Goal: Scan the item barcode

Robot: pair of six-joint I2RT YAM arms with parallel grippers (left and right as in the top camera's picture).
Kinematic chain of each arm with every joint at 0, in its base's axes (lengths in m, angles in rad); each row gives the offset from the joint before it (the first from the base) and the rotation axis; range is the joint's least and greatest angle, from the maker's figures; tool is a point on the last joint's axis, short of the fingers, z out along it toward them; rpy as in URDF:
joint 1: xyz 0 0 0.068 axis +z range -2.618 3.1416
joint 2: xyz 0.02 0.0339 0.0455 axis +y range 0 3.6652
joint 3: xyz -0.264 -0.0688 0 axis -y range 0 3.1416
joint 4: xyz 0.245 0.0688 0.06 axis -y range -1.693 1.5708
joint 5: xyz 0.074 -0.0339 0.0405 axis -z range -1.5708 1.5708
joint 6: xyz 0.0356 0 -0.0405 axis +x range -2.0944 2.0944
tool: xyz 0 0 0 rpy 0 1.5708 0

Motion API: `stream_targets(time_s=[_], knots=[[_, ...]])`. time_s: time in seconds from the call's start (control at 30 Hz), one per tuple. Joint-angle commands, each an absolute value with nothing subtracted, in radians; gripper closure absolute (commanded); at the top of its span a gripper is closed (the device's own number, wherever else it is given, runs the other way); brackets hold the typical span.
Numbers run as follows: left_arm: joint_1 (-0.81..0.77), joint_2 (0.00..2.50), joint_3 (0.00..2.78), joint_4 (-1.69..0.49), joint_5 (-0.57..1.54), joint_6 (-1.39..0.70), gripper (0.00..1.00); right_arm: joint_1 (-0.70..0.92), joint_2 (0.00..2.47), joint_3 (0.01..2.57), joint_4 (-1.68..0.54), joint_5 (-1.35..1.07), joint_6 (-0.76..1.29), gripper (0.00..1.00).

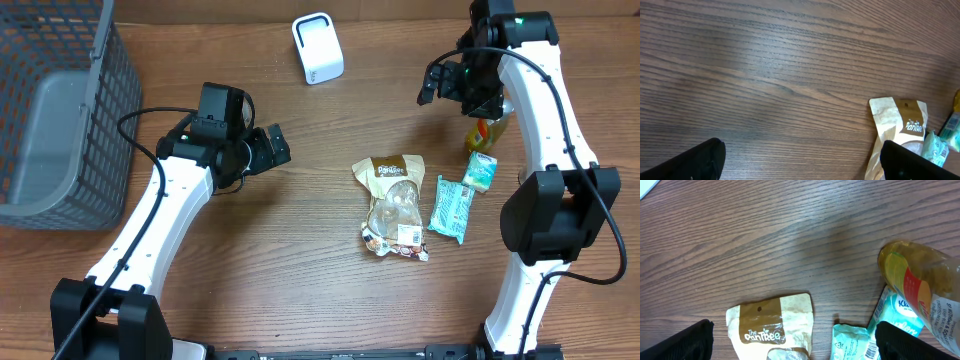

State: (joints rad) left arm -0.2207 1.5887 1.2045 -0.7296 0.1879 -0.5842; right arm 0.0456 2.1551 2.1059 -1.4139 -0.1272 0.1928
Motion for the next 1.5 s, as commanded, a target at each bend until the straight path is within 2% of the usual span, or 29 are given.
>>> stream_targets(time_s=[0.0,0.47,0.8,1.47], knots=[[-0.219,1.582,1.209,-0.729,0.172,-0.575,0.0,0.044,2.138,2.131,-1.411,-0.133,0.189,0.0],[-0.219,1.582,1.209,-0.729,0.172,-0.575,0.0,0.084,2.086,2.131,-1.411,-0.133,0.189,0.0],[-0.219,1.582,1.209,-0.729,0.172,-0.575,0.0,0.182,1.886,2.131,-1.411,-0.133,0.189,0.0],[-0.219,1.582,1.209,-0.729,0.172,-0.575,0.0,0.186,1.546,2.131,-1.411,-0.133,0.189,0.0]])
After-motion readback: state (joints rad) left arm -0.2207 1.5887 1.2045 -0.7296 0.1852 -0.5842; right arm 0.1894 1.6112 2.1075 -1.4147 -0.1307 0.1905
